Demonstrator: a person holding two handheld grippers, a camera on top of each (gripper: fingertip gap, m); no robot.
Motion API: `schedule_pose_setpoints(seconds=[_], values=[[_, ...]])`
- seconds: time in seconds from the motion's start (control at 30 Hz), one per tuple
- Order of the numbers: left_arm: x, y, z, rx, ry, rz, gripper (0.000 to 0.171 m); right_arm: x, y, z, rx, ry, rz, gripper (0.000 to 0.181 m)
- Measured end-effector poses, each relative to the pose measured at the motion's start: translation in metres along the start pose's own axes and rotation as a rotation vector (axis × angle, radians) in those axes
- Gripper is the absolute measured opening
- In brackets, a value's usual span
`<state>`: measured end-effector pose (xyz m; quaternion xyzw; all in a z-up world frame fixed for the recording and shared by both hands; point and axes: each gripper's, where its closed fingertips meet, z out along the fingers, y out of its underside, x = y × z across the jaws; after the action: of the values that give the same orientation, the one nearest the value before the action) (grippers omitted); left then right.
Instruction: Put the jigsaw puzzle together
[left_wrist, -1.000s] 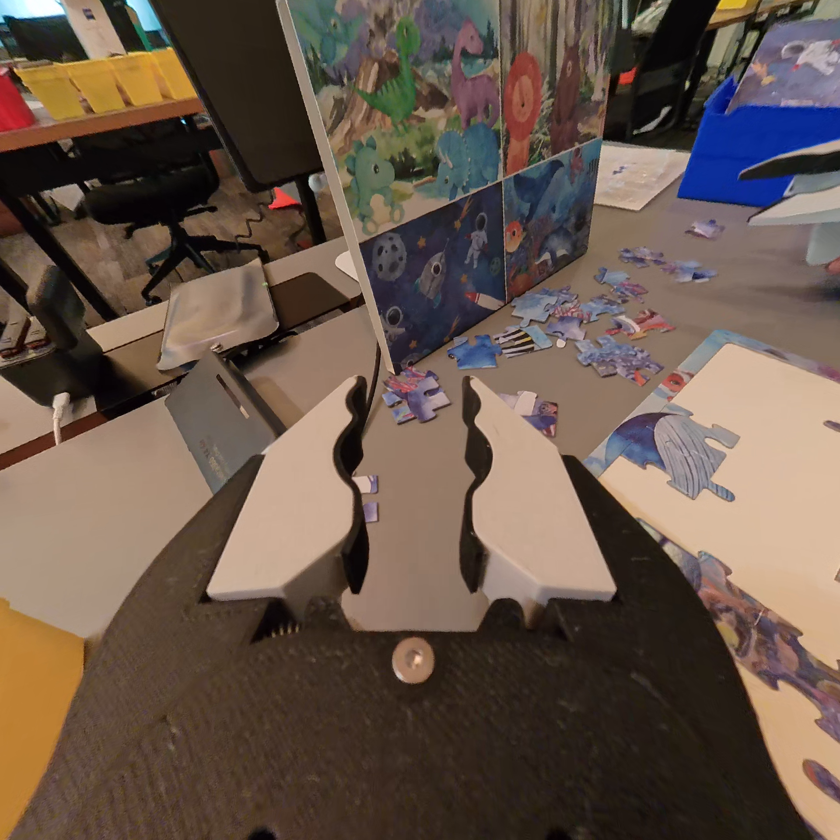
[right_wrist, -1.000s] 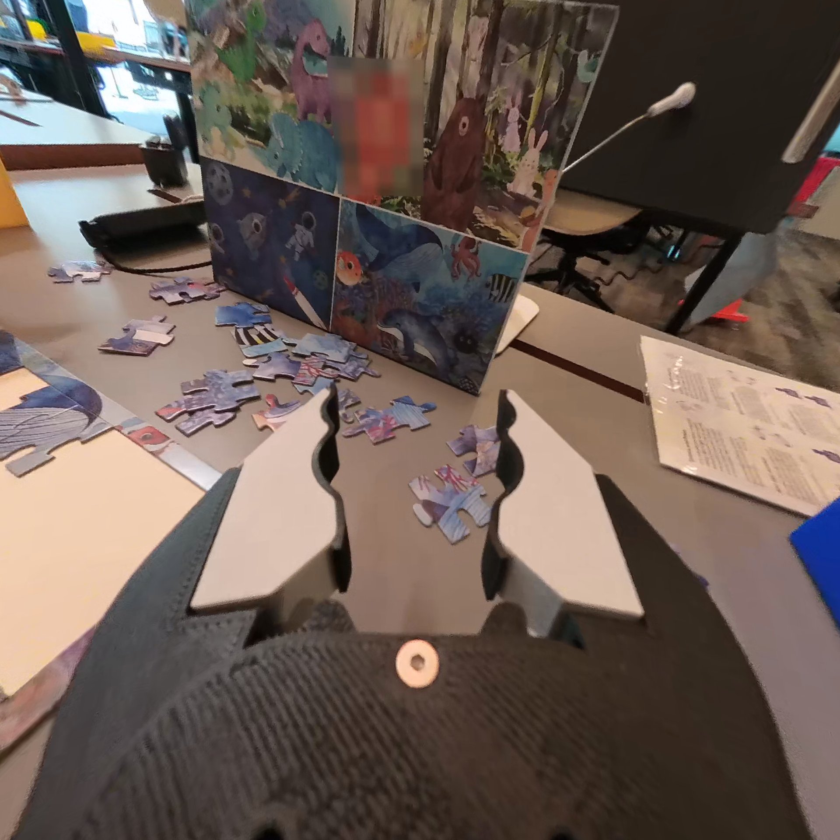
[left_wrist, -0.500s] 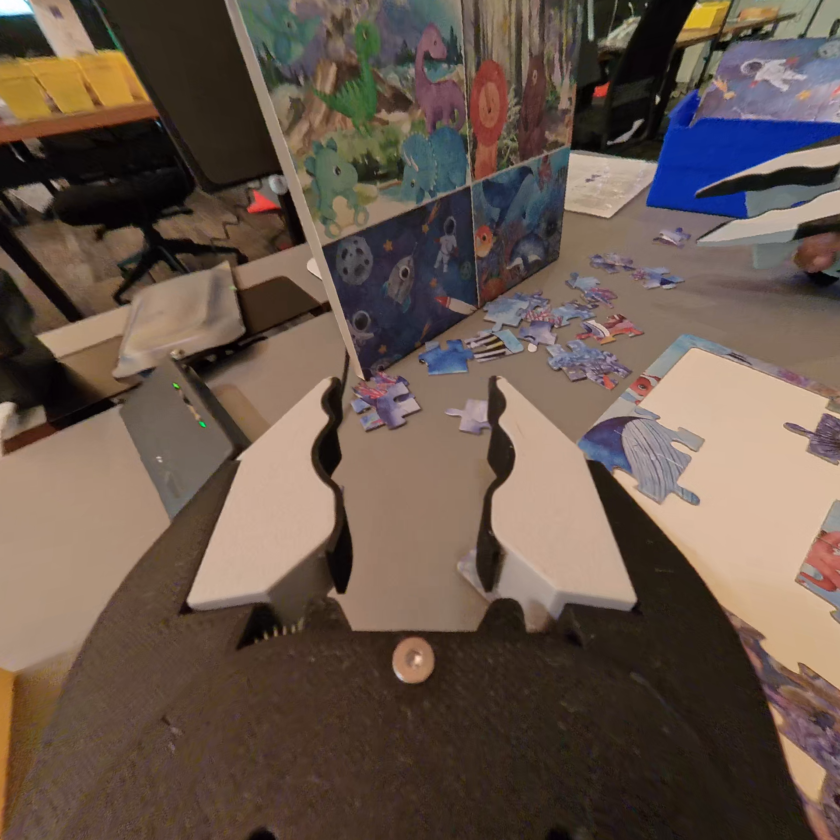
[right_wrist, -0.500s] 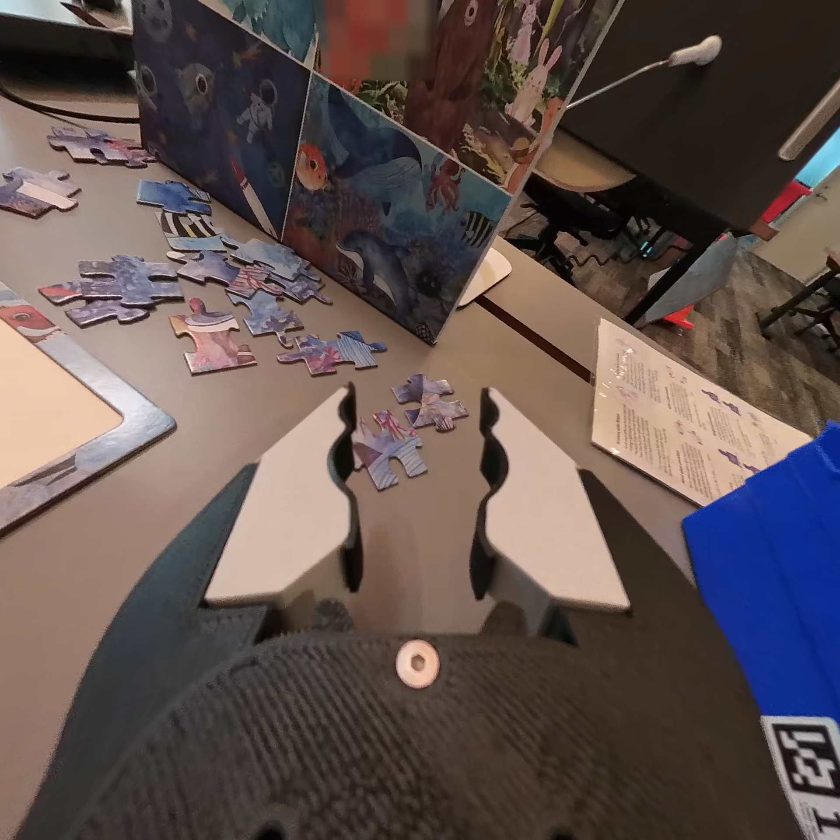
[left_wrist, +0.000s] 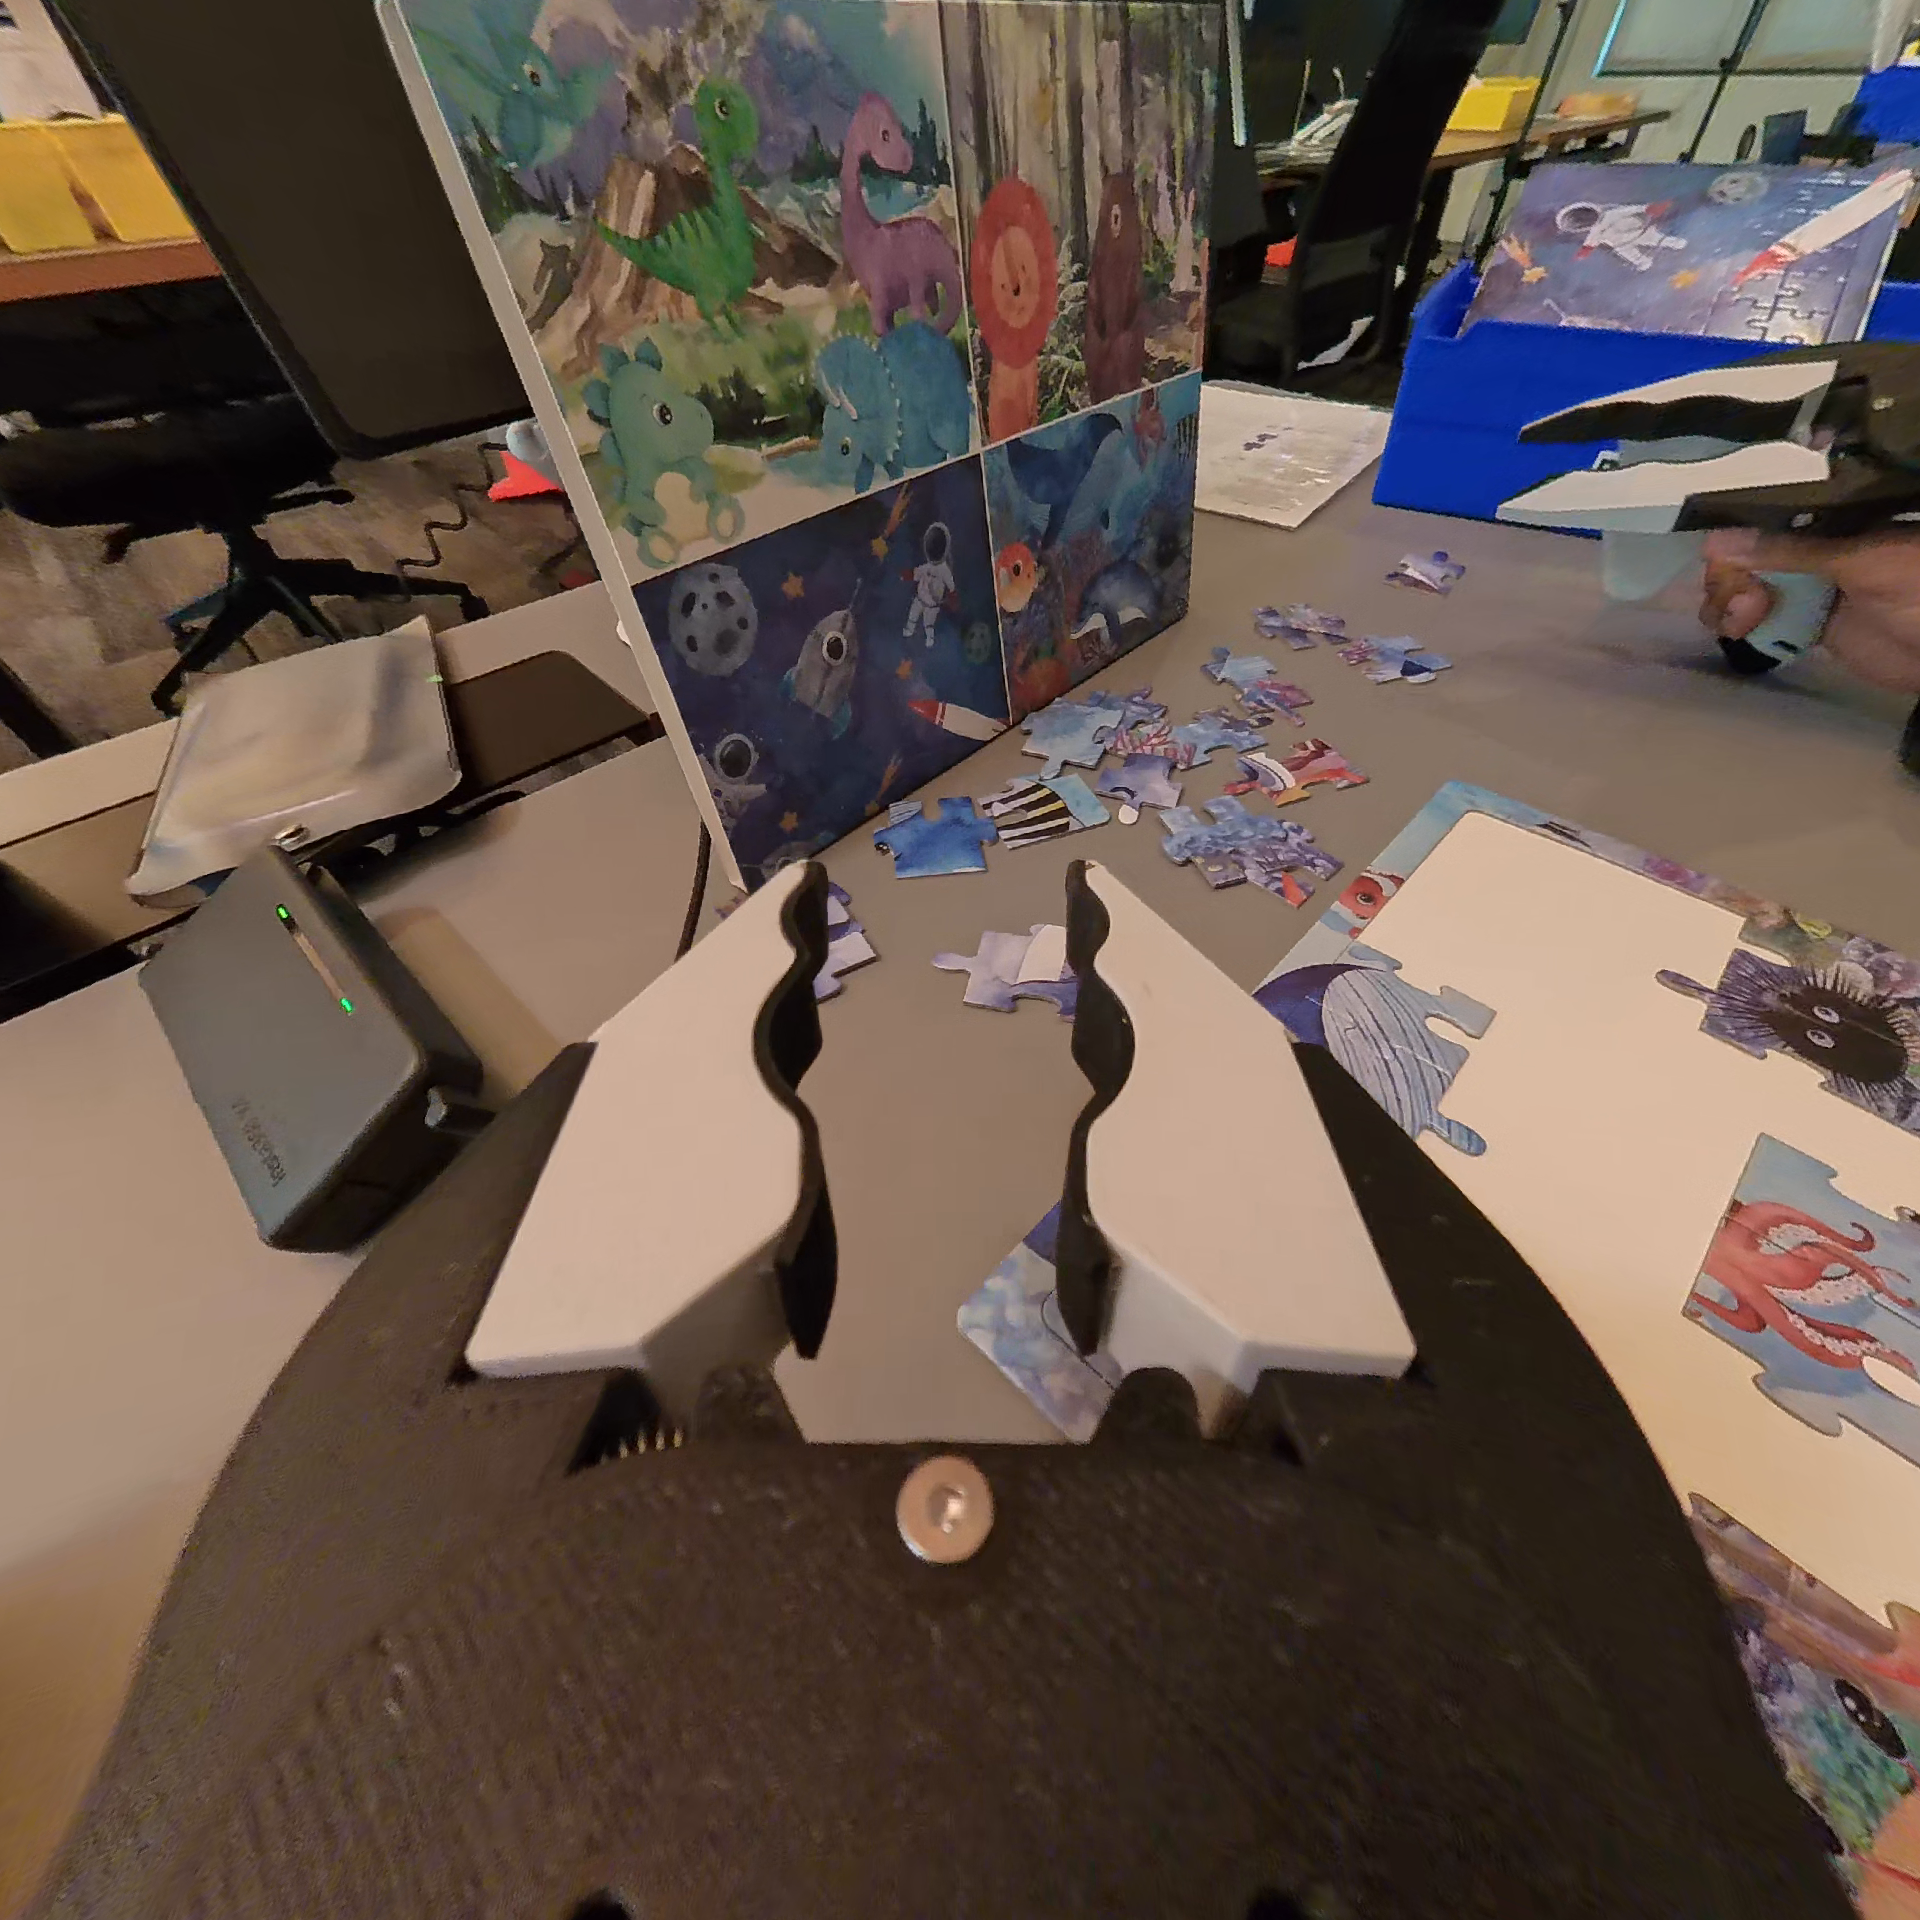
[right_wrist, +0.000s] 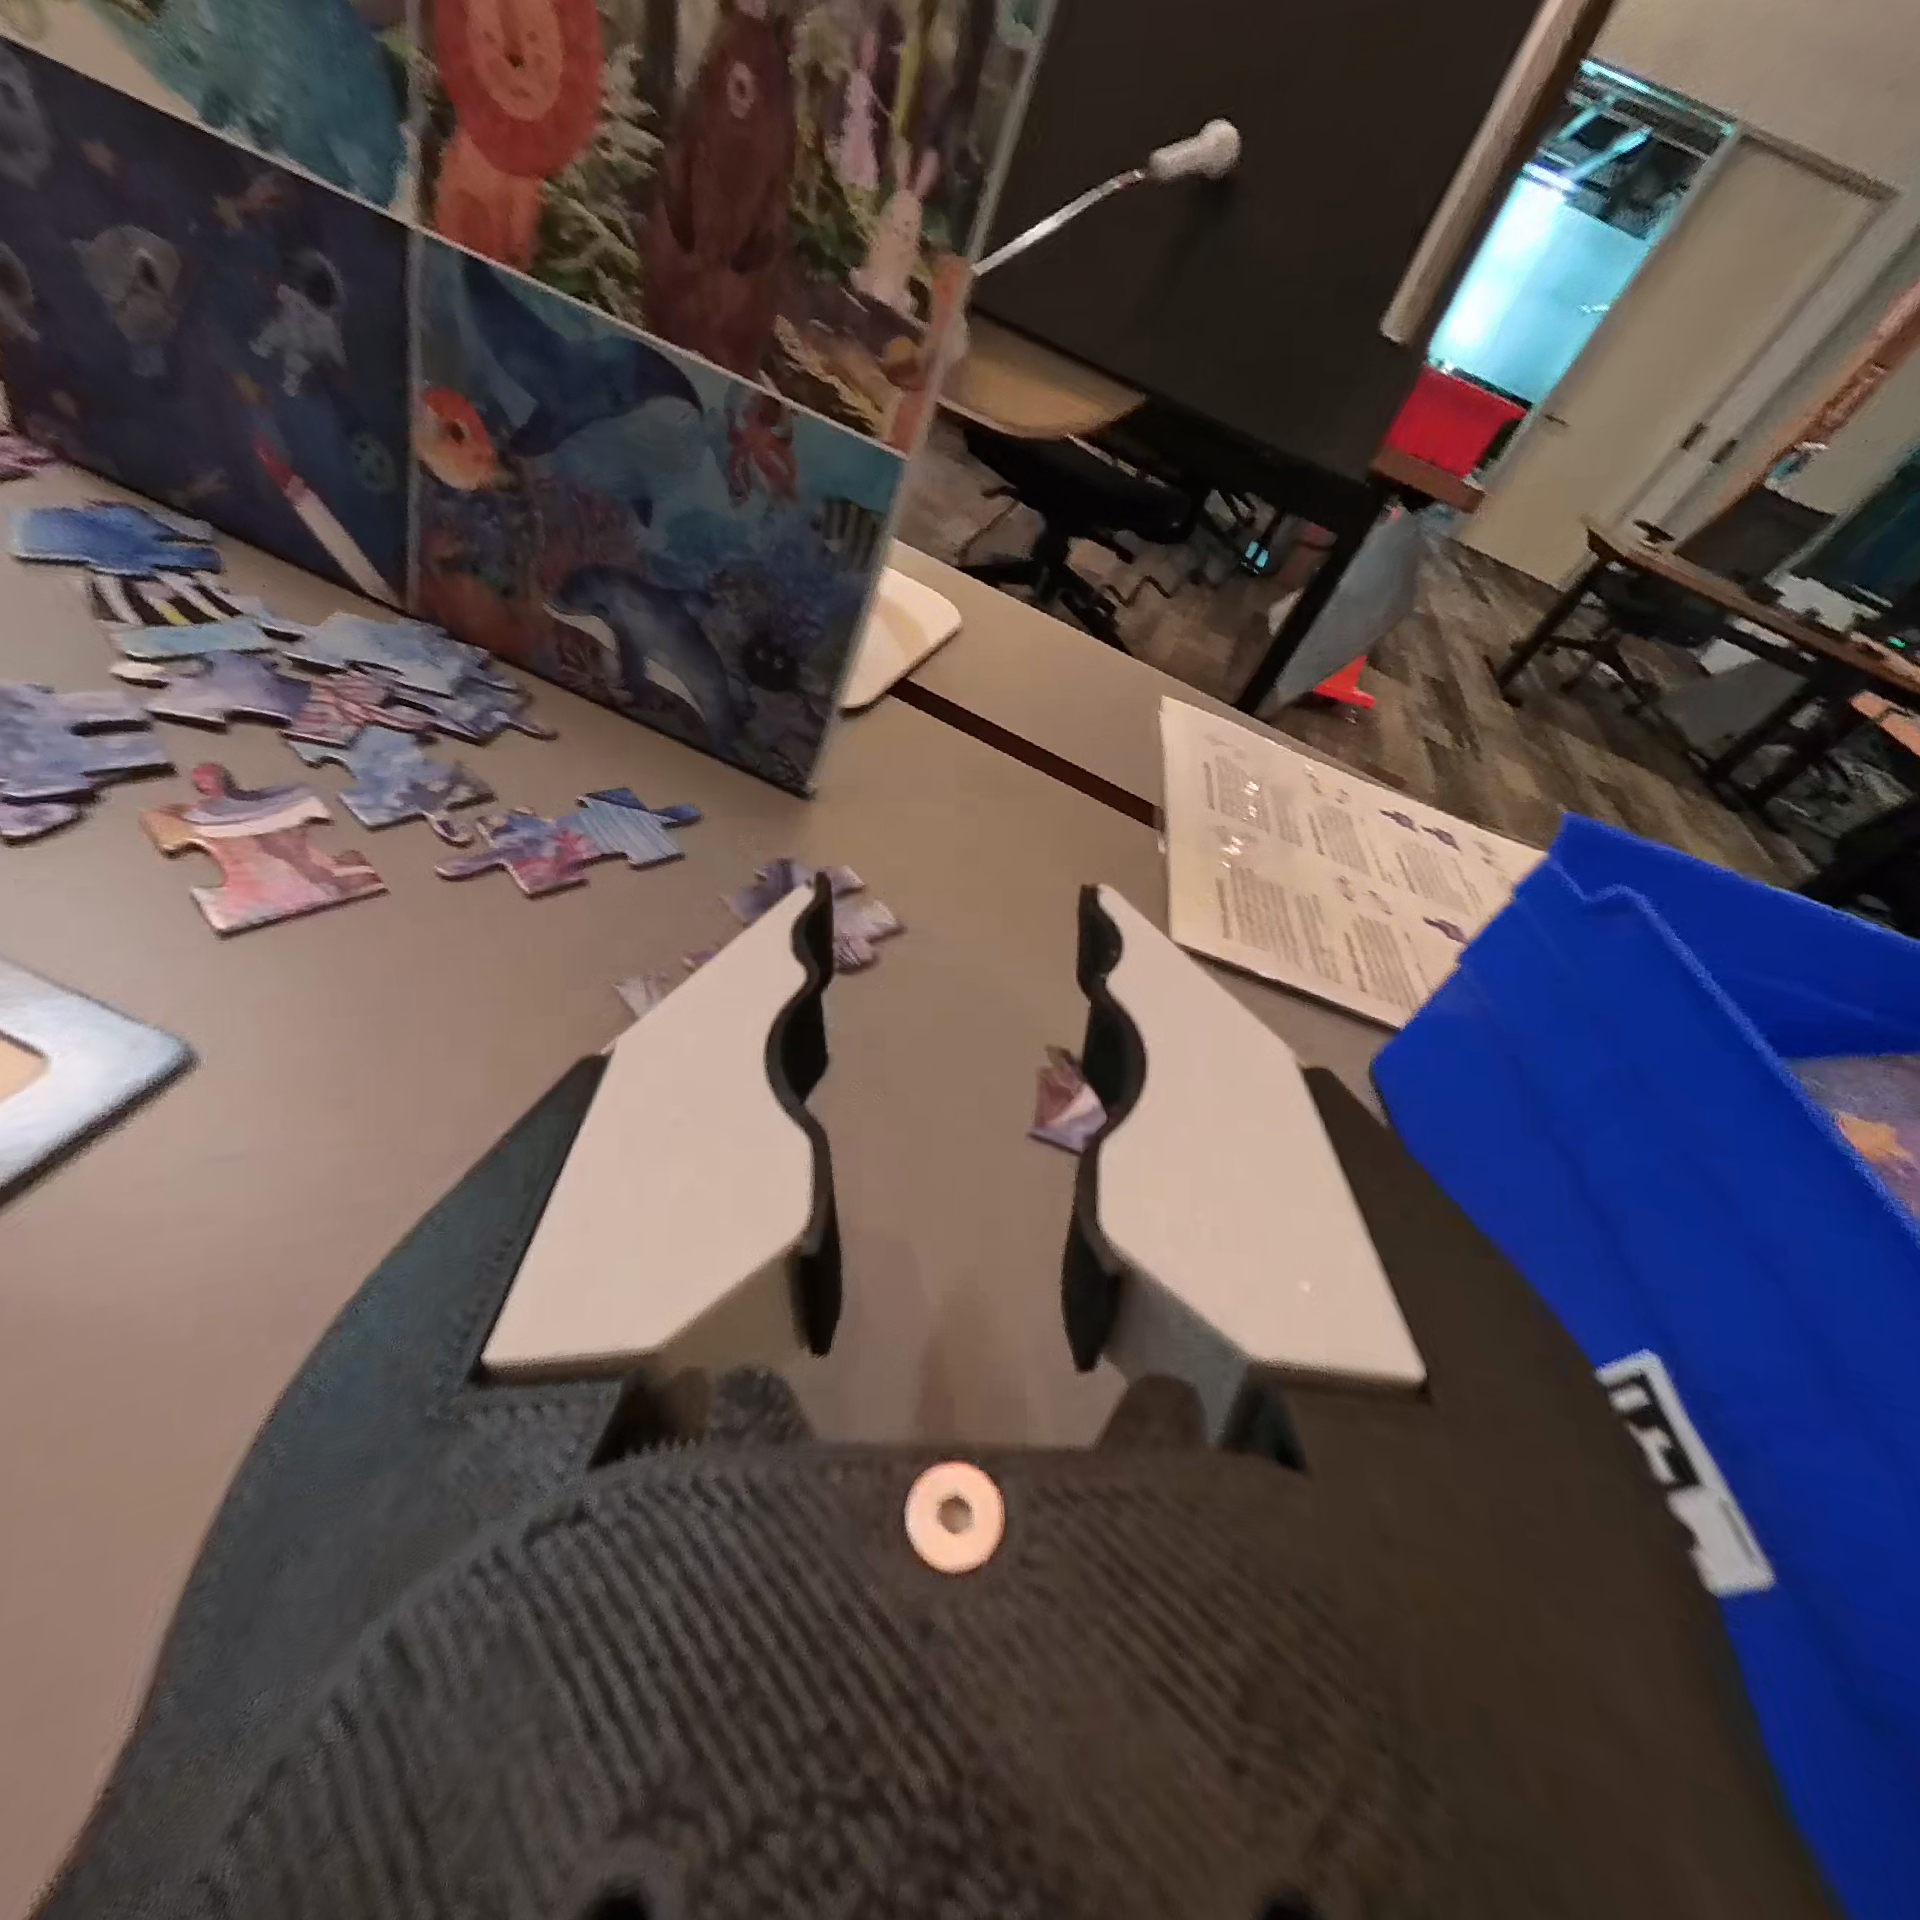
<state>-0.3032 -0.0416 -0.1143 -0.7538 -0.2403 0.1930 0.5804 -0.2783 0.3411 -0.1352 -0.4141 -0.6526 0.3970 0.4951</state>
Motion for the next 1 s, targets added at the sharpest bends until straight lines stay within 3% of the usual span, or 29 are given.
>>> schedule_pose_setpoints(seconds=[0.3, 0.43, 0.67, 0.77, 1.0], values=[[0.001, 0.001, 0.001, 0.004, -0.014, 0.041, 0.04, 0.02, -0.019, -0.02, 0.127, -0.002, 0.177, 0.046], [-0.004, -0.001, -0.002, 0.024, -0.019, 0.016, 0.04, 0.022, -0.042, -0.035, 0.249, 0.009, 0.144, 0.041], [-0.007, -0.002, -0.004, 0.029, -0.028, 0.013, 0.04, 0.022, -0.049, -0.04, 0.281, 0.064, 0.069, 0.041], [-0.007, -0.005, -0.005, 0.044, -0.039, 0.028, 0.04, 0.023, -0.057, -0.046, 0.325, 0.094, 0.025, 0.032], [-0.01, -0.005, -0.006, 0.046, -0.055, 0.036, 0.039, 0.012, -0.058, -0.043, 0.325, 0.057, 0.025, 0.032]])
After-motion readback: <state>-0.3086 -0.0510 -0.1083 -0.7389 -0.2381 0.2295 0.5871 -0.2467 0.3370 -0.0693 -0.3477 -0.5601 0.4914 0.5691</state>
